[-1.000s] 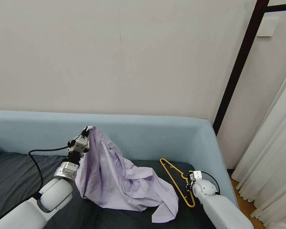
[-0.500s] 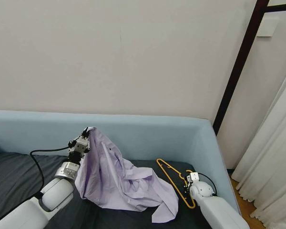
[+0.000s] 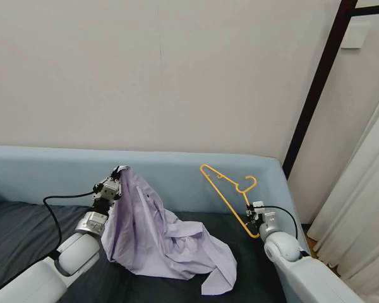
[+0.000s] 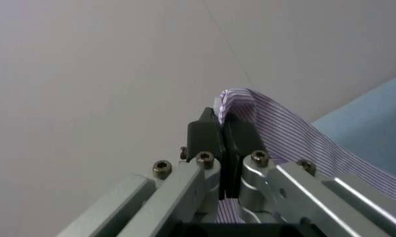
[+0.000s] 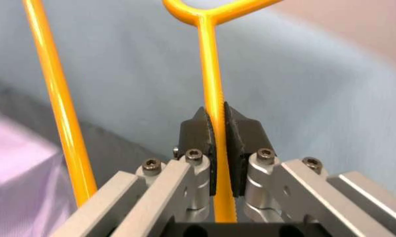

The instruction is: Pick up the clothes from the sofa and hang them on the clothes hanger.

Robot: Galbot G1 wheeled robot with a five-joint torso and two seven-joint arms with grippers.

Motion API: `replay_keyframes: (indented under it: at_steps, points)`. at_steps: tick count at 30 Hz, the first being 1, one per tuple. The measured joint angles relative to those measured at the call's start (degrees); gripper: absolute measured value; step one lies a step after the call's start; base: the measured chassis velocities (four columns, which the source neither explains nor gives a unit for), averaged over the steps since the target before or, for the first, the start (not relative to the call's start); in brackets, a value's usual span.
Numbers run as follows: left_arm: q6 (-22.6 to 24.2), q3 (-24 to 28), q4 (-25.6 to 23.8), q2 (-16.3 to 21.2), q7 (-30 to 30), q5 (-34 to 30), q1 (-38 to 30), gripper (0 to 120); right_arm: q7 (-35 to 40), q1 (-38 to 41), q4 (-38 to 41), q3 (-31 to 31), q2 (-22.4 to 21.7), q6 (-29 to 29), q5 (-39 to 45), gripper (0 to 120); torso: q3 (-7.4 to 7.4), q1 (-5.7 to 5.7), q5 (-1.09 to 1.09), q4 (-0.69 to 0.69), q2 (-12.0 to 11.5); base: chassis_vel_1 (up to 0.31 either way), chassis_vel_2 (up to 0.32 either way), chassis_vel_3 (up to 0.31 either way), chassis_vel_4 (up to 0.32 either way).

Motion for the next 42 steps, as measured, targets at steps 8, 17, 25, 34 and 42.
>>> replay_keyframes:
  at_steps: [8,17,25,34,42]
  points:
    - [1.0,-2.3,-2.2,1.3,0.0,-1.4,1.2,0,5.5,-9.0,7.7,-0.2,-2.2,5.9,-23.0,4,0.0,0.0,0.01,0.04,0.0,0.0,0.0,0.0,0.0]
    - [2.1,-2.7,-4.7,1.8,-0.4,-2.7,2.3,0,13.4,-10.9,13.2,-7.9,-0.8,2.4,-34.2,4,0.0,0.0,-0.01,0.03,0.0,0.0,0.0,0.0,0.0]
    - [2.2,-2.3,-6.2,0.6,-0.7,-2.5,3.6,0,19.6,-1.8,7.2,-20.2,4.9,-2.9,-40.0,4,0.01,0.0,0.0,0.04,0.0,0.0,0.0,0.0,0.0]
    - [2.0,-2.3,-8.1,0.1,-0.9,-1.8,5.0,0,21.0,2.7,2.2,-22.5,7.4,-4.5,-39.5,4,0.01,0.0,0.0,0.02,0.0,0.0,0.0,0.0,0.0]
    - [2.1,-2.5,-10.2,-1.0,-1.0,0.1,7.8,0,25.4,7.7,5.6,-28.8,8.3,-11.7,-22.6,4,0.01,0.0,-0.01,0.04,0.0,0.0,0.0,0.0,0.0]
